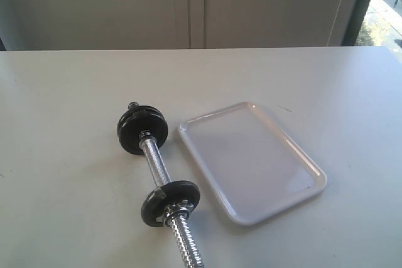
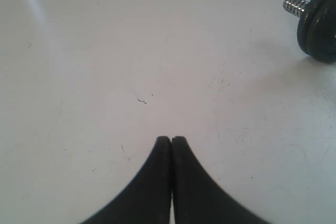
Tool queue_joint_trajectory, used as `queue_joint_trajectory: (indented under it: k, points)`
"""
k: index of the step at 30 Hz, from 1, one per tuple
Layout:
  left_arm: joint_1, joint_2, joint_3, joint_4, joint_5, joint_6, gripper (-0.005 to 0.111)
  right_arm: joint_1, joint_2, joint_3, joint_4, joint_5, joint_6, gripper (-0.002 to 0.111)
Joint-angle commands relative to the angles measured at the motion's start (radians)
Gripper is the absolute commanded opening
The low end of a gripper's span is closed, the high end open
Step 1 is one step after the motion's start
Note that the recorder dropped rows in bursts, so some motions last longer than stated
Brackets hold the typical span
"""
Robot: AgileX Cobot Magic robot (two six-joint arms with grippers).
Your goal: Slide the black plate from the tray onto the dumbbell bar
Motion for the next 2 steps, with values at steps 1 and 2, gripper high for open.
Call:
queue_joint_trajectory:
  k: [1,2]
  points:
    - [-0.005,-0.005,0.002,0.001,0.004,0.0,0.0,-0.007,-0.006,0.005,-0.002,-0.013,-0.012,0.0]
    - [-0.005,-0.005,0.002,0.001,0.004,0.0,0.0,-0.007,-0.006,0.005,-0.002,-0.013,-0.012,0.0]
